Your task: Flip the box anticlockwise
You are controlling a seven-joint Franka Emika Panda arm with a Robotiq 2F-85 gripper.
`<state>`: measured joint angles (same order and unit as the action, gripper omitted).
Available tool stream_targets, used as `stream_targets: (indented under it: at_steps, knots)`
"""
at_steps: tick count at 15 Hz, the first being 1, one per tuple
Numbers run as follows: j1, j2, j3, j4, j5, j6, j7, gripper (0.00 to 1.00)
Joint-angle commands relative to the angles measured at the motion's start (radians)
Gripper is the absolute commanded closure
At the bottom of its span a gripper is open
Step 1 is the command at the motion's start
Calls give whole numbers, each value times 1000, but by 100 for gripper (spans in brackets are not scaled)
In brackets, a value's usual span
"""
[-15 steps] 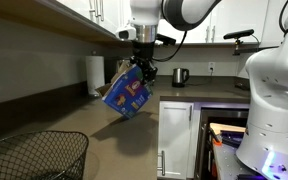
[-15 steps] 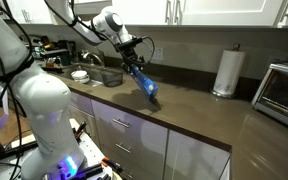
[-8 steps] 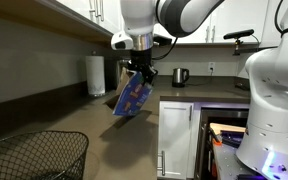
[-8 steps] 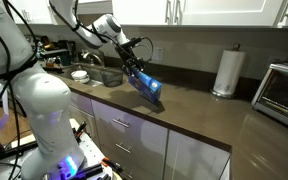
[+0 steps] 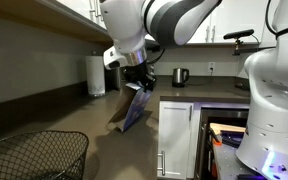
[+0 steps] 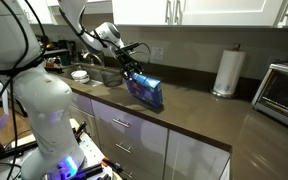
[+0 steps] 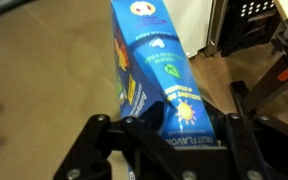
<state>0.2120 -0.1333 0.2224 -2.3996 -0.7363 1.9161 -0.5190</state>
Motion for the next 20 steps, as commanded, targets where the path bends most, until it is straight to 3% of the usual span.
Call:
stream_targets:
  at_steps: [1,5,7,12,20]
  knots:
    - [14,69,5,63,-14,-54,11,32]
    - [14,59,-2,95,24,-27,-18,5]
    - [14,42,-5,109,59,-11,-37,0]
    - [9,-1,-20,133,156,-8,-87,0]
    - [12,-115,-102,129,601,-24,-300,0]
